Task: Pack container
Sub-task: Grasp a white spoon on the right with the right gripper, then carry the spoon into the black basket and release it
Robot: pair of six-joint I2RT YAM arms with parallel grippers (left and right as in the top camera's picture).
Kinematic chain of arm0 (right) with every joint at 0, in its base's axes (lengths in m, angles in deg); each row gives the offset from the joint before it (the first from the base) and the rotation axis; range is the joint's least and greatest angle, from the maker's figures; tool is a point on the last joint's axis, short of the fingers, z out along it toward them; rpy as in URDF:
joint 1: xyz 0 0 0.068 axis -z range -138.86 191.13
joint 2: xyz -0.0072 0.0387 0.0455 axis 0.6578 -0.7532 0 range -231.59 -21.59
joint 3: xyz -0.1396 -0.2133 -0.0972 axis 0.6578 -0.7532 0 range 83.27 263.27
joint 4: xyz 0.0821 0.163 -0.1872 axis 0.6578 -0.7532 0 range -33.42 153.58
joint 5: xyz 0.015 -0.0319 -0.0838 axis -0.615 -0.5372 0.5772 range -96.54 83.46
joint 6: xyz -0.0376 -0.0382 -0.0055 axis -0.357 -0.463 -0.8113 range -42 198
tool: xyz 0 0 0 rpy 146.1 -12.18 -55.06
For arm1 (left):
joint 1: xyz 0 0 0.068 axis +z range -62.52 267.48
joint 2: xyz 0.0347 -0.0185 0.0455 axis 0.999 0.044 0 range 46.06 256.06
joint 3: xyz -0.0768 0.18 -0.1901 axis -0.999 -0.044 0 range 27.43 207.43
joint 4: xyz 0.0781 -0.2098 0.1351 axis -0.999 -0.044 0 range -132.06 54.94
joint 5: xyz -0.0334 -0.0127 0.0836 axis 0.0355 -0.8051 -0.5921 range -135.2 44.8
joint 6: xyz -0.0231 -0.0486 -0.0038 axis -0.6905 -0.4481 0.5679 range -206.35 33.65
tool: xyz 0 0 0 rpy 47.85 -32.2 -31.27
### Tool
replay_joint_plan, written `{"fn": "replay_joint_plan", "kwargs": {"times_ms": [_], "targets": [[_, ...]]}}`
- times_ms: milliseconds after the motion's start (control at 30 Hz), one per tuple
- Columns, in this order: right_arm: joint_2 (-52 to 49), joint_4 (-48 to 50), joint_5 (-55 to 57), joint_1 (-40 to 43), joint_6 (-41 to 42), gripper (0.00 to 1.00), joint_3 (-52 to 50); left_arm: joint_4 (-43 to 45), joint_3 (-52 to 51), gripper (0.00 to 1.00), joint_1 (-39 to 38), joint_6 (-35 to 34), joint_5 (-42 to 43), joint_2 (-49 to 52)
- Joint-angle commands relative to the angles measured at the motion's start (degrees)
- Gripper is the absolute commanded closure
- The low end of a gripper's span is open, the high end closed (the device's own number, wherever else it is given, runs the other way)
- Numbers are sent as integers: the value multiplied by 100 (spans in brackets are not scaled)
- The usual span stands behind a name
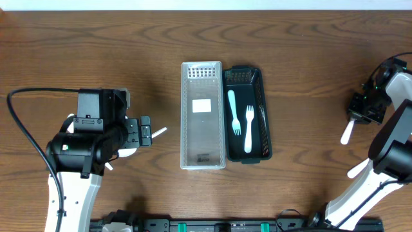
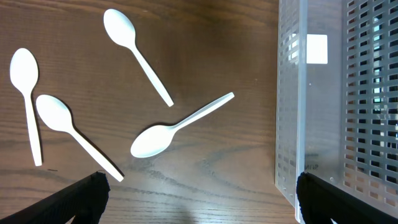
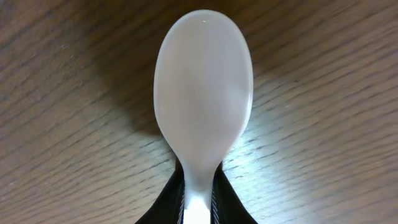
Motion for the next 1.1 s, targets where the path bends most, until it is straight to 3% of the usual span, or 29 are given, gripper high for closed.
{"fn": "replay_joint_plan", "kwargs": {"times_ms": [0, 200, 500, 767, 1067], "targets": [[286, -122, -168, -223, 2, 96, 109, -7, 61, 2, 35, -33, 17, 7], [1296, -693, -170, -1115, 149, 96, 717, -4, 61, 2, 35, -31, 17, 7], [2640, -570, -166, -3508, 1078, 94, 920, -7, 61, 2, 35, -33, 17, 7], [2201, -476, -50, -5099, 1996, 95, 813, -7, 61, 2, 35, -33, 17, 7], [831, -584, -20, -5584, 2151, 97, 787, -9, 61, 2, 35, -33, 17, 7]]}}
